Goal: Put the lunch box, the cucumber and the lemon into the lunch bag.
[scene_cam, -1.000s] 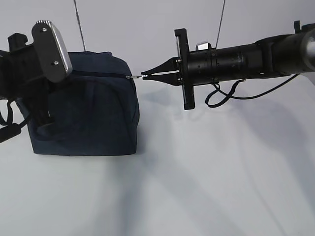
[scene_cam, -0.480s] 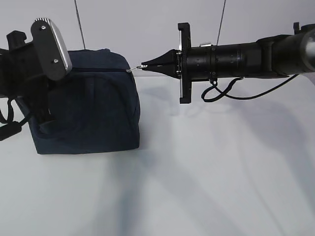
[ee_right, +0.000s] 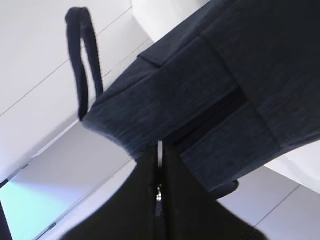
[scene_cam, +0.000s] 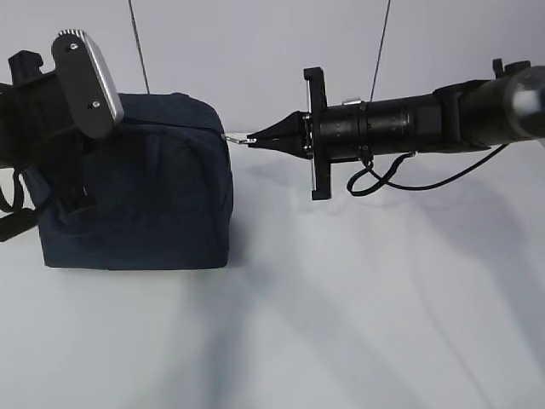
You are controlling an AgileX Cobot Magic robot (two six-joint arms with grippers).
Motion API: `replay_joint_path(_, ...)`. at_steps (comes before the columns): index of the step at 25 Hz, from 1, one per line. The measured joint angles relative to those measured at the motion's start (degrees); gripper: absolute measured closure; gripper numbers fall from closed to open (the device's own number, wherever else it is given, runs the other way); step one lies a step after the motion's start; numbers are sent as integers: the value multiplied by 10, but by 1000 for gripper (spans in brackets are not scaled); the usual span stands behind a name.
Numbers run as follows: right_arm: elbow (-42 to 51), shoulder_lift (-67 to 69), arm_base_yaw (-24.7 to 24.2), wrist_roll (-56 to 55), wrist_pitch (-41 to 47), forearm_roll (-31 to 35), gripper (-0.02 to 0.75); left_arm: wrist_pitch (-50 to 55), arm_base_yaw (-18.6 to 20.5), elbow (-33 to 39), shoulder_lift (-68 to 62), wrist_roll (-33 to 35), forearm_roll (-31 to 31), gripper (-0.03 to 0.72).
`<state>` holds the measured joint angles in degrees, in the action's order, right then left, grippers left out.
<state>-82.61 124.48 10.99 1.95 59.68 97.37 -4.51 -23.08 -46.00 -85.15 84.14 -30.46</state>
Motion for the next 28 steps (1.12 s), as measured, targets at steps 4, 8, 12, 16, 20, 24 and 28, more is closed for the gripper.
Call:
replay_joint_path(4,0,18,0,0,3,-11,751,-1,0,0,0,0,0,690)
replay_joint_path(8,0,31,0,7,4,-41,751,-1,0,0,0,0,0,690)
replay_joint_path(12,0,38,0,28,9,-47,751,-1,0,0,0,0,0,690)
replay_joint_path(16,0,39,0,49,2,-61,751,-1,0,0,0,1,-9,690)
replay_joint_path(20,0,39,0,79,-24,-71,751,-1,0,0,0,1,-12,690)
replay_joint_path(24,0,43,0,118,-36,-72,751,4,0,0,0,1,-12,690)
replay_joint_path(28,0,48,0,172,-50,-79,751,12,0,0,0,1,-12,690)
